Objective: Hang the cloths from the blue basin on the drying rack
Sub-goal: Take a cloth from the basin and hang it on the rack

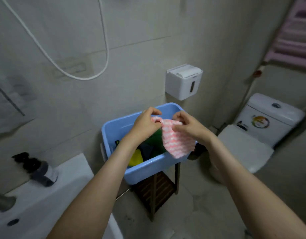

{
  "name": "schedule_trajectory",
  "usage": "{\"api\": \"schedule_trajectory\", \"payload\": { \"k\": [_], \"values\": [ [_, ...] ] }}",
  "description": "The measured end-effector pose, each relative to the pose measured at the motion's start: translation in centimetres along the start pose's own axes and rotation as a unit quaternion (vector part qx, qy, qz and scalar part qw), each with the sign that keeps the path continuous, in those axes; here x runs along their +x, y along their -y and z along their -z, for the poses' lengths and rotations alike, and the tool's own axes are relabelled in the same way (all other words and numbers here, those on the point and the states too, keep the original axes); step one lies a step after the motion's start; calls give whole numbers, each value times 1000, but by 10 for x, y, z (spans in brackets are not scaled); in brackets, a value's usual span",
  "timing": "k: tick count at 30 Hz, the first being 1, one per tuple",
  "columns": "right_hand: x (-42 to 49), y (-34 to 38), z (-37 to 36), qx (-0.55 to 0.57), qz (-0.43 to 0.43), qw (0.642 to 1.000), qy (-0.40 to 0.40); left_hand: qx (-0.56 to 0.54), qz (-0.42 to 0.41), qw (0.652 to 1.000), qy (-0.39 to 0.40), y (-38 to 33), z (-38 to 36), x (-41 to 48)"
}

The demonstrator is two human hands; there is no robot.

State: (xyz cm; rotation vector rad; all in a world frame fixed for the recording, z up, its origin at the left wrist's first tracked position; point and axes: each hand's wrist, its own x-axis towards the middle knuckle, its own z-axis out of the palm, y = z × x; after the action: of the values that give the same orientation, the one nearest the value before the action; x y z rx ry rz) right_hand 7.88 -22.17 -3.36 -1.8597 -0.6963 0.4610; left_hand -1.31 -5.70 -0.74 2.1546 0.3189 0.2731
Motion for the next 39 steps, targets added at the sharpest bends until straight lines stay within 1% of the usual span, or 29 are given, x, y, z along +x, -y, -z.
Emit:
{"api": "schedule_trajectory", "payload": {
  "k": [2,5,9,11,15,18,20,22,24,28,30,35,39],
  "values": [
    [-28,2,3,-15,-29,998,-53,36,-14,997,61,-1,-4,-4],
    [-78,5,2,-47,-55,990,-117,71,-52,989,116,-10,-12,-14],
    [-163,10,-3,-71,-110,974,-187,55,-102,969,217,-32,-37,-44],
    [-200,14,-3,-70,-128,962,-229,49,-122,960,246,-44,-51,-61],
    [-269,19,-5,-64,-134,936,-320,26,-148,942,300,-66,-79,-104],
    [-318,15,-13,-68,-152,917,-362,69,-166,915,361,-77,-95,-142],
    [-344,9,-20,-87,-173,910,-367,85,-173,903,383,-81,-102,-163],
    [-374,8,-29,-87,-188,901,-382,90,-179,896,397,-87,-106,-190],
    [-405,10,-42,-76,-189,895,-398,70,-176,898,398,-93,-105,-220],
    [-460,16,-80,-26,-196,908,-369,-8,-153,906,395,-94,-99,-283],
    [-482,18,-101,-5,-195,914,-356,-21,-147,906,397,-86,-98,-310],
    [-515,27,-133,-34,-197,908,-369,-9,-148,897,415,-75,-82,-359],
    [-527,47,-151,-59,-193,899,-389,-33,-174,908,381,-76,-56,-384]
  ]
}}
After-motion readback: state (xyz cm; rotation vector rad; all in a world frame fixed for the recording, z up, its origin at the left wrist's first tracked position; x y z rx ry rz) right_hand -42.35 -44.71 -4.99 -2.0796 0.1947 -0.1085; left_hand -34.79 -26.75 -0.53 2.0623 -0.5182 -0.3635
